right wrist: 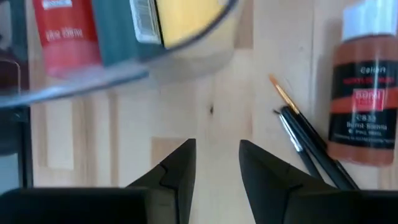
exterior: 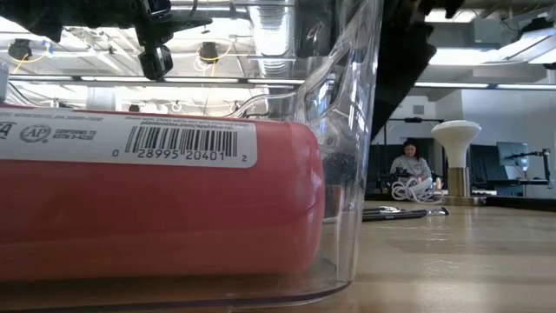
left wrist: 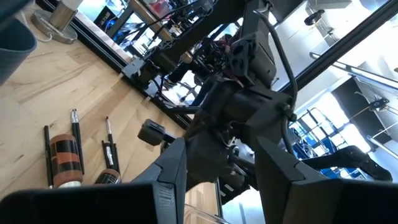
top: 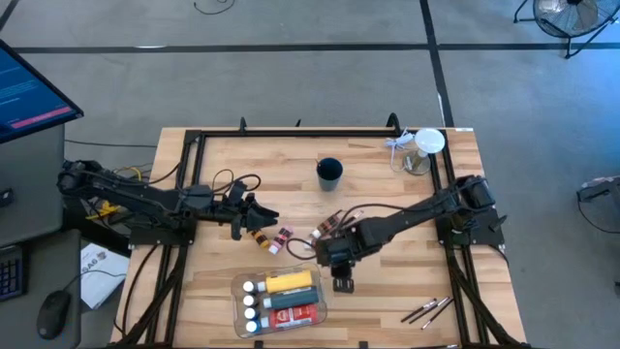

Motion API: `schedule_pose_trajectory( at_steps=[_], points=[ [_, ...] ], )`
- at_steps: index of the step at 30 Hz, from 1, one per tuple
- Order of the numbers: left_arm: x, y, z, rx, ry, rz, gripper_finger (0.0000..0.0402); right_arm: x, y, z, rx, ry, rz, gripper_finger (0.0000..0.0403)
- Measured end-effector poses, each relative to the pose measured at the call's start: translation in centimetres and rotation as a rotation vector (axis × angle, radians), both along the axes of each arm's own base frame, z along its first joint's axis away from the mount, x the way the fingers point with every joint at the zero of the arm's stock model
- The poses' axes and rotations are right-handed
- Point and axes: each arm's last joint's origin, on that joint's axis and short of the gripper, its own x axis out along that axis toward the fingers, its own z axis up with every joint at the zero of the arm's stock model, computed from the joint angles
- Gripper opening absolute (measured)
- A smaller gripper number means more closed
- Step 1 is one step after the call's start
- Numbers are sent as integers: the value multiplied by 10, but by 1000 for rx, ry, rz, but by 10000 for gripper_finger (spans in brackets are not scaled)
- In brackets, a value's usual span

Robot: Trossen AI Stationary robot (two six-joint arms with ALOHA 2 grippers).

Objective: Pick & Place Paint Supplies
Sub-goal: Adjust the transparent bin on the table

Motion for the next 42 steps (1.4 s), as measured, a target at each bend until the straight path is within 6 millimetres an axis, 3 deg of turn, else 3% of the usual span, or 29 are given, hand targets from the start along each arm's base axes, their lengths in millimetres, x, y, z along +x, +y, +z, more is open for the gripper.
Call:
schedule_pose_trajectory(
  at_steps=[18, 27, 36, 42],
  points=[
    [0, 0, 0, 4, 0, 0, 101, 7, 27, 5, 77, -154, 26, 116],
    [3, -1, -4, 7, 23, 0, 101, 13, 28, 9, 92, -236, 46, 116],
    [14, -4, -22, -52, 119, -2, 101, 18, 30, 14, 91, -319, 94, 116],
    [23, -11, -27, -44, 163, -38, 98, 13, 22, 11, 87, -214, 24, 116]
  ],
)
